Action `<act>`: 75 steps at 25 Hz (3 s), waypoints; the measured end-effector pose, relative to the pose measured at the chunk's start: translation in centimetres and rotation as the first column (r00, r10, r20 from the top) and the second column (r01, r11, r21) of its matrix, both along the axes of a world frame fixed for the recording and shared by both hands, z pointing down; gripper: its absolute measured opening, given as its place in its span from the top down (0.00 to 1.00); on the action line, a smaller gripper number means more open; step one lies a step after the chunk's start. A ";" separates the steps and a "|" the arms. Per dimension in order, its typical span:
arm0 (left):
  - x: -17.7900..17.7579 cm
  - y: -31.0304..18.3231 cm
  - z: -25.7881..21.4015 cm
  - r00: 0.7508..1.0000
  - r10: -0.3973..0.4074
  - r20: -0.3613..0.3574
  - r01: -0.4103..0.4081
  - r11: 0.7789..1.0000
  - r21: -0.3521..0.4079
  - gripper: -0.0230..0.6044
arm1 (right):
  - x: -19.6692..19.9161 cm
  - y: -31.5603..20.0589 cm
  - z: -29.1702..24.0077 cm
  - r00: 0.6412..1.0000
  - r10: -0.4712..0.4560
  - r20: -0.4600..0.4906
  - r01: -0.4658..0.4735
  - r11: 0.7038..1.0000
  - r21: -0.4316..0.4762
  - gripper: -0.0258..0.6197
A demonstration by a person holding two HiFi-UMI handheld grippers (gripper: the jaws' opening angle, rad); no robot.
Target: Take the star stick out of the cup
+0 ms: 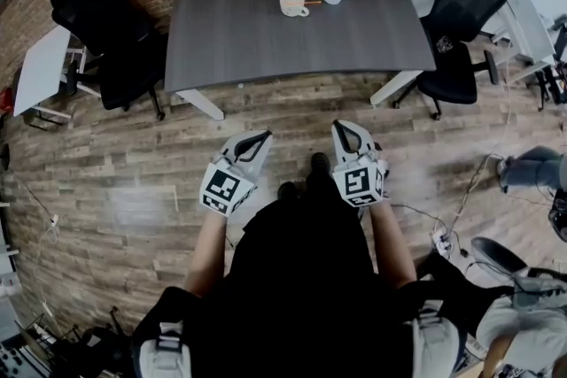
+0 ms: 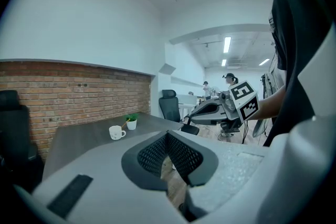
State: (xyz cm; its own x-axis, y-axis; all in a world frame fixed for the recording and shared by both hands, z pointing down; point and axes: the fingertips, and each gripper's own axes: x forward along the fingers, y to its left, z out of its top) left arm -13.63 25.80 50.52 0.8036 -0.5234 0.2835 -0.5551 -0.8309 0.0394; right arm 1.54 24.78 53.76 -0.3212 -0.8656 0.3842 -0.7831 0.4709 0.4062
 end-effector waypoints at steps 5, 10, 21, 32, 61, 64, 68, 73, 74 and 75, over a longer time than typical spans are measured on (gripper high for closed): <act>1.8 -2.0 -0.4 1.000 -0.017 0.002 0.017 1.000 0.020 0.96 | 1.8 -2.1 0.2 1.000 -0.014 0.013 0.014 1.000 0.001 0.96; 3.2 -4.1 -0.7 0.998 -0.057 0.002 0.057 0.998 0.002 0.96 | 3.0 -5.2 -0.2 0.999 -0.048 0.025 0.048 0.999 0.004 0.96; 7.6 -9.0 -1.4 0.993 -0.114 0.014 0.114 0.993 0.022 0.96 | 6.4 -11.2 -0.5 0.990 -0.139 0.024 0.139 0.990 0.000 0.96; 9.3 -11.7 -1.3 0.984 -0.175 0.039 0.174 0.985 0.022 0.96 | 8.5 -14.4 0.5 0.978 -0.206 0.030 0.206 0.978 -0.017 0.96; 15.4 -14.1 -1.0 0.969 -0.237 0.072 0.238 0.971 -0.003 0.96 | 13.3 -18.2 2.2 0.957 -0.282 0.065 0.284 0.958 -0.026 0.96; 15.5 -14.4 -0.9 0.967 -0.245 0.066 0.246 0.969 -0.011 0.96 | 13.5 -18.5 2.6 0.957 -0.282 0.062 0.285 0.958 -0.034 0.96; 15.2 -14.7 -0.5 0.966 -0.252 0.061 0.253 0.967 -0.022 0.96 | 13.4 -19.0 2.7 0.957 -0.286 0.054 0.288 0.957 -0.041 0.96; 14.6 -15.5 -0.5 0.967 -0.251 0.037 0.252 0.967 -0.020 0.96 | 12.5 -19.5 2.5 0.955 -0.292 0.048 0.294 0.955 -0.047 0.96; 14.4 -15.8 -0.5 0.968 -0.250 0.030 0.251 0.968 -0.017 0.96 | 12.3 -19.6 2.6 0.955 -0.294 0.043 0.296 0.954 -0.050 0.96; 14.2 -16.2 -0.5 0.968 -0.249 0.026 0.249 0.968 -0.017 0.96 | 12.2 -19.8 2.6 0.955 -0.295 0.039 0.297 0.954 -0.050 0.96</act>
State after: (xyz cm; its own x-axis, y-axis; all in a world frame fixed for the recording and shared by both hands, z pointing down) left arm 0.56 9.64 49.97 0.6414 -0.7003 0.3133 -0.7455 -0.6654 0.0388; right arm 13.70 4.94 56.39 -0.5721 -0.7079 0.4142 -0.6168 0.7042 0.3516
